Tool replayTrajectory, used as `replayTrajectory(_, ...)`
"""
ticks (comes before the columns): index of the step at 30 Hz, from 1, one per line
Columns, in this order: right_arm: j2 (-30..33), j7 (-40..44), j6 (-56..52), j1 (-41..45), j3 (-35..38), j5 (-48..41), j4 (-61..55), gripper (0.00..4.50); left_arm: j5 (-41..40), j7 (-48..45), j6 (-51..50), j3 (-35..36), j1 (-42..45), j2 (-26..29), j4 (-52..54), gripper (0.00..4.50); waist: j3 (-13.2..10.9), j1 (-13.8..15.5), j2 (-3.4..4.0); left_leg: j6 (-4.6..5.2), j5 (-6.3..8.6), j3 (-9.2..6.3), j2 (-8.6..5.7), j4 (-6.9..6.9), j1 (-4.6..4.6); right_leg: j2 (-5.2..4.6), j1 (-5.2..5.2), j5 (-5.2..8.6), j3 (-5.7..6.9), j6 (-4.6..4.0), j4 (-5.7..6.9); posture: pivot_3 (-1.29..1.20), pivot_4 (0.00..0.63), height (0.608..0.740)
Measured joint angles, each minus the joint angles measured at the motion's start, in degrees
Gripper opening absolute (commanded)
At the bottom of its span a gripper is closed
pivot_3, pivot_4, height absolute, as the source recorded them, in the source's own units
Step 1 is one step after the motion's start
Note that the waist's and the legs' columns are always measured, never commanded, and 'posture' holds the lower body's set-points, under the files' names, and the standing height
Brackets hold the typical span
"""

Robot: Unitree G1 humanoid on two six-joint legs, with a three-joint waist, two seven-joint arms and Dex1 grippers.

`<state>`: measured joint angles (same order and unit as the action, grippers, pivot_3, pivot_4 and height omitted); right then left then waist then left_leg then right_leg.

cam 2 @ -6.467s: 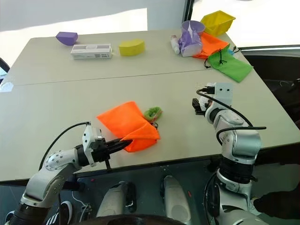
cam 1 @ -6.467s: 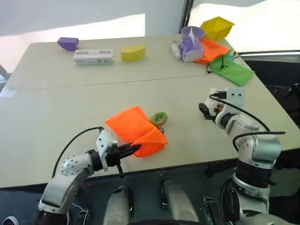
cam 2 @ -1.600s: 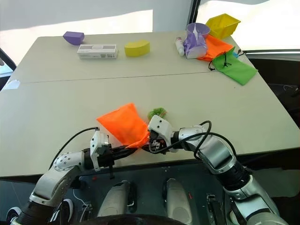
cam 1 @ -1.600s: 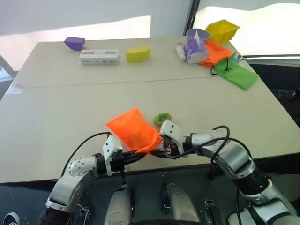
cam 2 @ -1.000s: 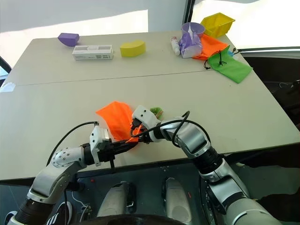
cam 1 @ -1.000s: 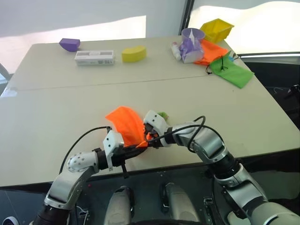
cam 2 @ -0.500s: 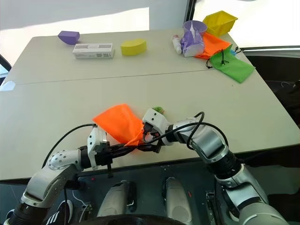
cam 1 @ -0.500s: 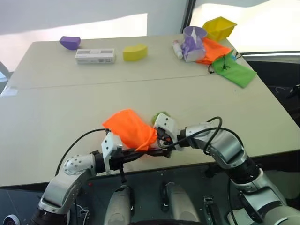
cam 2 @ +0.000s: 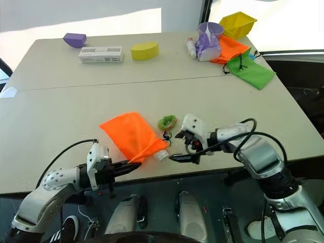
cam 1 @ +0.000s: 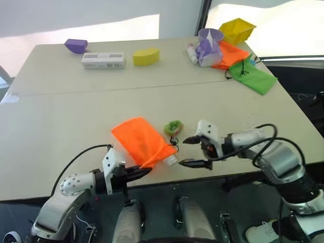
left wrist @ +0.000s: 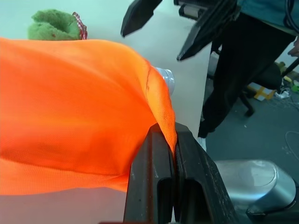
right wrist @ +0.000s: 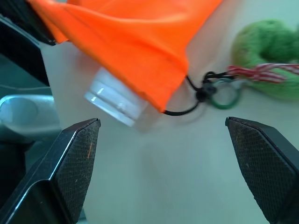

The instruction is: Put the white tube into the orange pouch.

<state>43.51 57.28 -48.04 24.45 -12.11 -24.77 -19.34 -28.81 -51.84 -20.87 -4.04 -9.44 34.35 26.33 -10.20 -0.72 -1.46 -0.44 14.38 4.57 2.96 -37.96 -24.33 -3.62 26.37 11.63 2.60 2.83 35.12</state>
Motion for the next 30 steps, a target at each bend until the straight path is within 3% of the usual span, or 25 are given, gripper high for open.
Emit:
replayTrajectory(5,-3.67,-2.85,2.45,1.86,2.19,-0.14,4.07,4.48,0.0,-0.16,0.12,0.37,-0.03,0.03,0.01,0.0,0.0,-0.12,0.0,0.0,0.0,-0.01,0.01,0.0,0.0,0.05,0.01,-0.01,0.0,-0.02,0.02,0.0,0.15,0.74)
replayTrajectory(14,-15.81,-16.54,12.66,7.0,-1.08,11.97,17.85,4.48,0.15,-0.5,0.68,0.31,0.07,-0.04,-0.3,0.0,0.0,0.04,0.01,0.01,-0.01,0.03,0.0,0.0,-0.07,0.05,0.03,-0.13,0.0,-0.19,0.05,0.0,0.15,0.74)
replayTrajectory(30,-18.81,-16.33,7.27,7.15,-2.61,13.27,18.93,4.48,0.8,-0.46,1.5,0.25,0.26,-0.75,-0.41,0.0,0.0,-0.02,0.02,0.02,-0.01,0.03,0.01,-0.05,-0.01,0.07,0.02,-0.15,0.0,-0.19,0.21,0.0,0.15,0.74)
